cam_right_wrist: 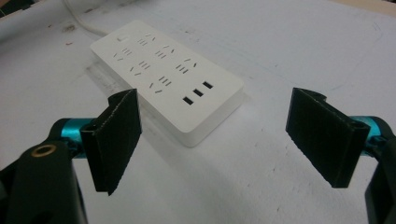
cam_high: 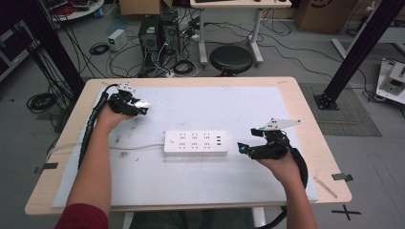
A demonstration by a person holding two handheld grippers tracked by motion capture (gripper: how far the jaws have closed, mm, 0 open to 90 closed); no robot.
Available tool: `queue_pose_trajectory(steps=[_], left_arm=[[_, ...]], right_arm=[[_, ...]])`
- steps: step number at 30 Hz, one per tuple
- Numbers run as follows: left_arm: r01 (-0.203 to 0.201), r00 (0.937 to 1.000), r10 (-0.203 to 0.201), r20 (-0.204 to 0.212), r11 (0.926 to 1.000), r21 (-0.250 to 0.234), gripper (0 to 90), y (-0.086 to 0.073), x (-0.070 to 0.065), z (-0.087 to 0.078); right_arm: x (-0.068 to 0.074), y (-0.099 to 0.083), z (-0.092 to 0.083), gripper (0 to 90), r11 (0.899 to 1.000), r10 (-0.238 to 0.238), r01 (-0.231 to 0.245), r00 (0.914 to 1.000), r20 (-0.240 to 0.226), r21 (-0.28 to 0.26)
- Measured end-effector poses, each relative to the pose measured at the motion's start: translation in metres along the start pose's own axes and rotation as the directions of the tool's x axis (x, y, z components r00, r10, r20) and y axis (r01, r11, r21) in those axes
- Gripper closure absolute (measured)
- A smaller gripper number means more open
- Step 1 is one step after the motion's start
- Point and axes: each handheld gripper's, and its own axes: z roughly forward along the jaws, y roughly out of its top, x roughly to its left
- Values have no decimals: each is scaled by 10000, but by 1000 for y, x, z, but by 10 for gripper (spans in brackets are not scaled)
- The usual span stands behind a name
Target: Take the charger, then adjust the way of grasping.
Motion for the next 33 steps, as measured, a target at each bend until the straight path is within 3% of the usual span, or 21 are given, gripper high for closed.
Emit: queue_pose_trajectory(steps=[5,8,17,19,20,24,33], left_arm=[[-378,9992,382,73,9979,-534,425,15,-27,-34],[-523,9986,527,38,9968,-612,425,19,-44,-52],[-1494,9886,1504,-16,9806,-1269,425,9,-103,-106],[-1492,9882,1528,129,9771,-1517,425,5,-113,-112],[-1755,9836,1799,143,9721,-1554,425,3,-120,-115],[-1856,9810,1925,260,9684,-1665,425,-1,-129,-117],[-2369,9659,2523,587,9520,-1939,425,4,-151,-107]], right_arm=[[4,5,-5,186,9998,-193,192,9997,-161,-70],[6,9,-9,186,9996,-264,263,9994,-220,-44],[10,17,-14,186,9985,-548,549,9976,-418,4],[11,16,-12,186,9986,-524,526,9975,-479,44],[12,16,-12,186,9986,-524,527,9974,-492,45],[13,16,-10,186,9985,-549,552,9969,-570,41],[19,22,-6,186,9976,-687,687,9950,-730,-25]])
